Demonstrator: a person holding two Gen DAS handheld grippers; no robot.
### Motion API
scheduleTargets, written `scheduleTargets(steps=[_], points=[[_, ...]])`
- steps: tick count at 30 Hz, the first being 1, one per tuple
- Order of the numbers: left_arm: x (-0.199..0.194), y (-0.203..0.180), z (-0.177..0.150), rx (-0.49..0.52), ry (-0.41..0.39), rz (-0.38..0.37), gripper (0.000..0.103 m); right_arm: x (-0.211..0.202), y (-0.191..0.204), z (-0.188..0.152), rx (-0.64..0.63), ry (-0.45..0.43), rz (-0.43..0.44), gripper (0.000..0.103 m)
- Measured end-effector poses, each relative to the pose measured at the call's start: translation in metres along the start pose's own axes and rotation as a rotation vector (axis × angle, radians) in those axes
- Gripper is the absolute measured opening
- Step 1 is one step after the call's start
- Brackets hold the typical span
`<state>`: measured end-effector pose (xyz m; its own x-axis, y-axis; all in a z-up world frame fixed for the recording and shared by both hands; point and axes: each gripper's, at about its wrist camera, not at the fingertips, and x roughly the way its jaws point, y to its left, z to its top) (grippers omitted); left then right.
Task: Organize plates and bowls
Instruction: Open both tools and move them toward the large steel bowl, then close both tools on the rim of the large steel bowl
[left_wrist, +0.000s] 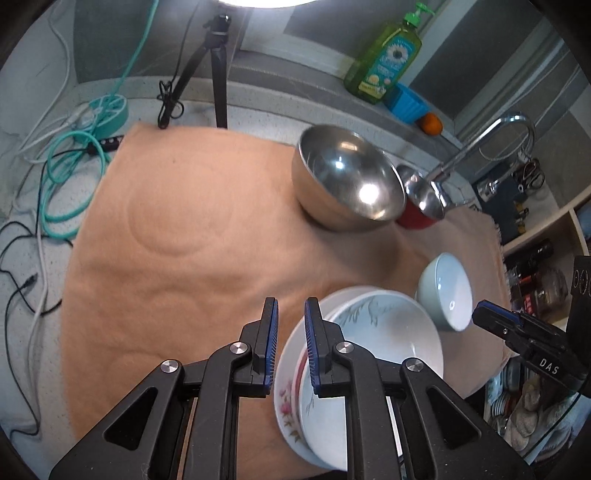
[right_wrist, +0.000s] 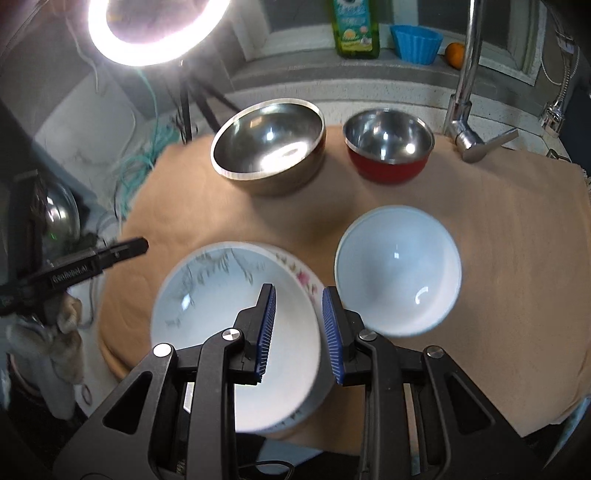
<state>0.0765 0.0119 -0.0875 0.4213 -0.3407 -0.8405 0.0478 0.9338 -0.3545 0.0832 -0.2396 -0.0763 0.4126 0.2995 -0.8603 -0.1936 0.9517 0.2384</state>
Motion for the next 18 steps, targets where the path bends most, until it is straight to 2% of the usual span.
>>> scheduleTargets(steps=[2, 3, 9, 12, 18], points=[[0.000, -0.001, 0.010, -0.001, -0.011, 0.000, 0.013, -0.003, -0.003, 0.012, 0.020, -0.026, 0.018, 0.046], [0.001, -0.001, 0.016, -0.005, -0.015, 0.000, 0.013, -0.004, -0.004, 0.018, 0.031, -0.041, 0.022, 0.047], [0.012, -0.002, 0.043, -0.025, -0.015, -0.015, 0.013, 0.004, -0.005, 0.047, 0.088, -0.072, 0.073, 0.047], [0.022, -0.002, 0.057, -0.038, -0.013, -0.016, 0.019, 0.014, -0.009, 0.057, 0.123, -0.062, 0.101, 0.047], [0.045, -0.003, 0.086, -0.043, 0.008, -0.011, 0.019, 0.040, -0.013, 0.075, 0.155, -0.035, 0.099, 0.047]])
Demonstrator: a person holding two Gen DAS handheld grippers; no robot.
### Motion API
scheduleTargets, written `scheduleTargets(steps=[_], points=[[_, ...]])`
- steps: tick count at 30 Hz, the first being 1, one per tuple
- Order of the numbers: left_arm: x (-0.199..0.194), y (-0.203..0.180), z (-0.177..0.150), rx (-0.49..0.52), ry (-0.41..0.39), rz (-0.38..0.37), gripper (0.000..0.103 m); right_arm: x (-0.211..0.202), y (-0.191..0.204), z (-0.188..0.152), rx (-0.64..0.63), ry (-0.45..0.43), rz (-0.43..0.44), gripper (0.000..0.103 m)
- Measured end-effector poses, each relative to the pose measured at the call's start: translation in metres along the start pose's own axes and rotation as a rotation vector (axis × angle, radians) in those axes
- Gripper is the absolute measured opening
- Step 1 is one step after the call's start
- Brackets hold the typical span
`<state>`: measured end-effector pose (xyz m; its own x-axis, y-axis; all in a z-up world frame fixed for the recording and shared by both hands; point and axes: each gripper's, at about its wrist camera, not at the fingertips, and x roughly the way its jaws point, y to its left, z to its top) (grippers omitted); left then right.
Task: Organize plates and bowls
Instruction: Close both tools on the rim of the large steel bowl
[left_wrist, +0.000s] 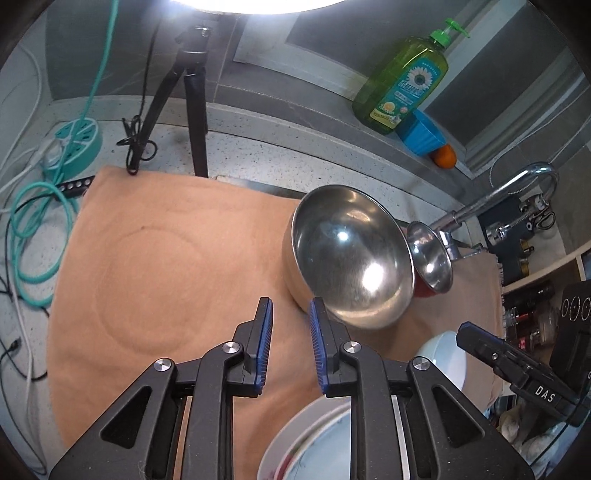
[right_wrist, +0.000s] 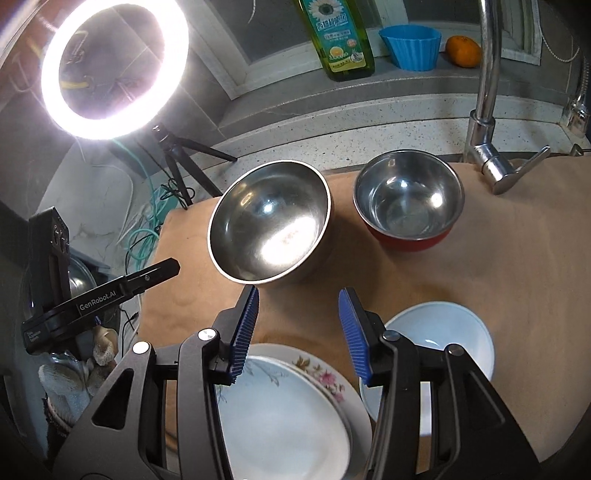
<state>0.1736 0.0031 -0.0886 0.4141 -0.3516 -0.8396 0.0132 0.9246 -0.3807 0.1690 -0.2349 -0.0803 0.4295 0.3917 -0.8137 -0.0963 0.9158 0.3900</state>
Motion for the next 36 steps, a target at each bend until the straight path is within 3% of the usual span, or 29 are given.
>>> scheduleTargets(steps=[15, 25, 28, 36], points=[[0.041, 0.005, 0.031, -0.031, 0.048, 0.014, 0.020, 0.063, -0.021, 0.033, 0.115, 0.071, 0.006, 0.047], [0.050, -0.001, 0.033, -0.004, 0.066, -0.005, 0.020, 0.082, -0.018, 0.038, 0.102, 0.104, -0.016, 0.020], [0.053, -0.002, 0.033, 0.004, 0.070, -0.008, 0.013, 0.084, -0.019, 0.039, 0.101, 0.107, -0.021, 0.019], [0.052, -0.004, 0.032, -0.005, 0.068, -0.003, 0.013, 0.083, -0.018, 0.038, 0.086, 0.106, -0.028, 0.018]])
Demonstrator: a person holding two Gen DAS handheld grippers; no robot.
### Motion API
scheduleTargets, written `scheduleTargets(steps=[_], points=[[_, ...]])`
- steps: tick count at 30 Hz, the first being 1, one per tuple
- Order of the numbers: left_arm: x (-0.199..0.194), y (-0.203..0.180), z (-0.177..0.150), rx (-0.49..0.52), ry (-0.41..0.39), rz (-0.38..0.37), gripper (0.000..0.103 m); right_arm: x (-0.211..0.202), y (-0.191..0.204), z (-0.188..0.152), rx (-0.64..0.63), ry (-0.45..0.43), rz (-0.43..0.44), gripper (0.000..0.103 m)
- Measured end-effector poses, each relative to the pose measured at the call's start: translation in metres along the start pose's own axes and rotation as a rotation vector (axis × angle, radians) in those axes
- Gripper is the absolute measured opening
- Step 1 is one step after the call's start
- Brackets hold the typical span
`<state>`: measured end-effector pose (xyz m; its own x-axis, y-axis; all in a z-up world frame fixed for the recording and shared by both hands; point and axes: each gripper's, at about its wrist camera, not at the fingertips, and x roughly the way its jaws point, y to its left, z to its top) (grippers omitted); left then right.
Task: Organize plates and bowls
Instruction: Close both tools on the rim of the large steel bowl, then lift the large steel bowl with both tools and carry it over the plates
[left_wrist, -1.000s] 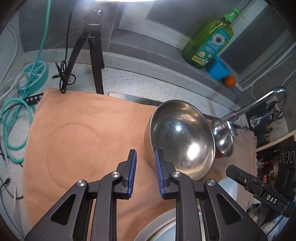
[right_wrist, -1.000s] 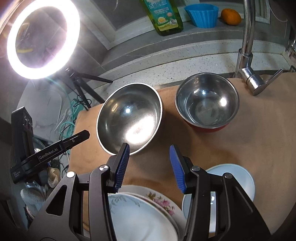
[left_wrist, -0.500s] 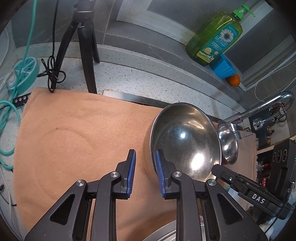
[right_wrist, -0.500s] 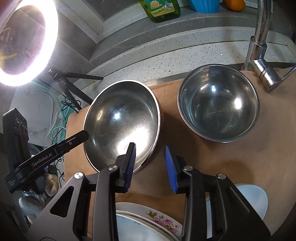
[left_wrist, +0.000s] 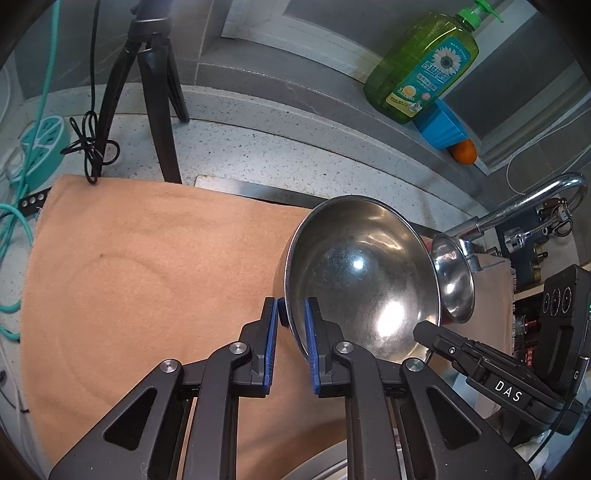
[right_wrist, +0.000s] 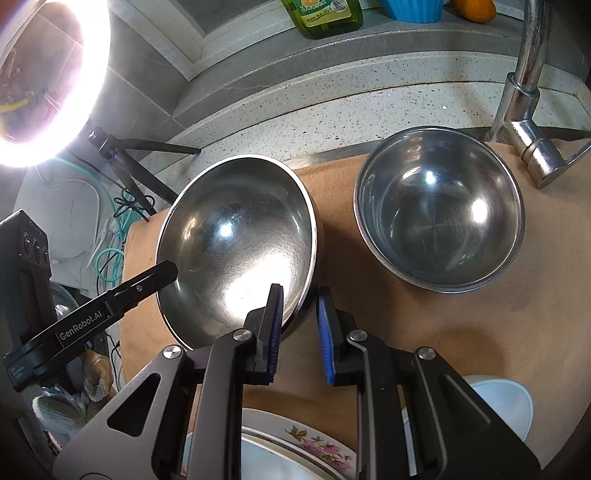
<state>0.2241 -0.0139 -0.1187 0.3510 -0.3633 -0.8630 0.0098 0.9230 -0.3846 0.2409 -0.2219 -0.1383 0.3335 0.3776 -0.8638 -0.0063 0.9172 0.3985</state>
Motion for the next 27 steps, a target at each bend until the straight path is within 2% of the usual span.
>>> scheduleTargets(steps=[11, 27], points=[[-0.038, 0.014, -0.021, -0.028, -0.056, 0.009, 0.013, -0.012, 0.020, -0.013, -0.063, 0.023, 0.042, 0.019], [-0.104, 0.061, -0.086, -0.127, -0.143, 0.063, 0.013, -0.019, 0.089, -0.071, -0.227, 0.076, 0.123, 0.019]])
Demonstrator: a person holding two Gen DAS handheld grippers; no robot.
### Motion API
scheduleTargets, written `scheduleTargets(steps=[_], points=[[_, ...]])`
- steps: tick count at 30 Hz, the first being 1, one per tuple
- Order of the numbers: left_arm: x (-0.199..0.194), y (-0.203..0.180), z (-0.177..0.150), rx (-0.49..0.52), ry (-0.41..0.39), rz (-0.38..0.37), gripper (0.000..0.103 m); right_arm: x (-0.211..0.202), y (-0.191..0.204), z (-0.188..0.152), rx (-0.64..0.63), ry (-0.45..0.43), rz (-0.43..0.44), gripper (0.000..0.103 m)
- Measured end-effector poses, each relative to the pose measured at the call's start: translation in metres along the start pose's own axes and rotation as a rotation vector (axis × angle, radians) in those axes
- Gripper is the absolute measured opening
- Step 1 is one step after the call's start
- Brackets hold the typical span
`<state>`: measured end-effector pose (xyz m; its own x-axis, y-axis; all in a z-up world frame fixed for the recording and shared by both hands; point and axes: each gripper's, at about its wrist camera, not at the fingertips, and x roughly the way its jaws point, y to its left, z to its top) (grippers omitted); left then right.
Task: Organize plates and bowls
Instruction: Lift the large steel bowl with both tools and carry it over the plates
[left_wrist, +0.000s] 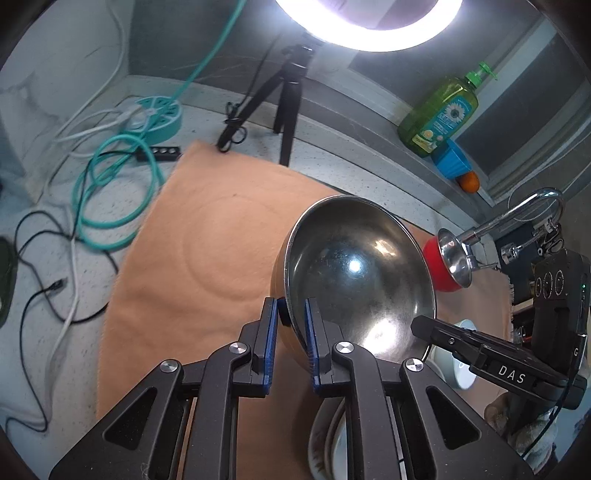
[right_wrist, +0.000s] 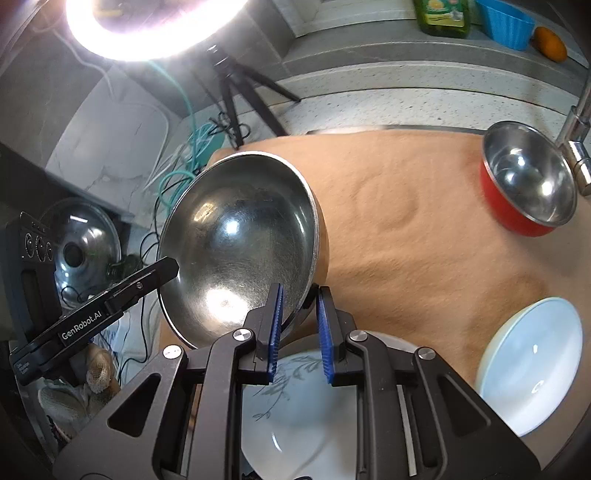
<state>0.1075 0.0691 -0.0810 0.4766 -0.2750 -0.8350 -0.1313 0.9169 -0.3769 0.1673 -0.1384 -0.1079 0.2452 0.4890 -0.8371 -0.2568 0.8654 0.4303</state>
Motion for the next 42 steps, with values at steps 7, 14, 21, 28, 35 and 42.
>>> scheduleTargets(steps=[7, 14, 21, 28, 35, 42], points=[[-0.014, 0.023, -0.022, -0.039, -0.007, 0.019, 0.013, 0.009, 0.024, -0.016, -0.055, 0.036, 0.012, 0.019], [-0.021, 0.044, -0.042, -0.086, -0.005, 0.033, 0.013, 0.021, 0.042, -0.026, -0.103, 0.075, 0.016, 0.019], [-0.027, 0.060, -0.058, -0.128, -0.008, 0.049, 0.013, 0.035, 0.057, -0.034, -0.149, 0.116, 0.011, 0.019], [-0.026, 0.075, -0.069, -0.170, 0.003, 0.059, 0.013, 0.046, 0.070, -0.039, -0.194, 0.148, 0.007, 0.019], [-0.023, 0.080, -0.074, -0.176, 0.017, 0.072, 0.013, 0.054, 0.075, -0.043, -0.227, 0.165, -0.008, 0.019], [-0.023, 0.081, -0.072, -0.181, 0.022, 0.067, 0.013, 0.055, 0.076, -0.042, -0.227, 0.170, -0.006, 0.019]])
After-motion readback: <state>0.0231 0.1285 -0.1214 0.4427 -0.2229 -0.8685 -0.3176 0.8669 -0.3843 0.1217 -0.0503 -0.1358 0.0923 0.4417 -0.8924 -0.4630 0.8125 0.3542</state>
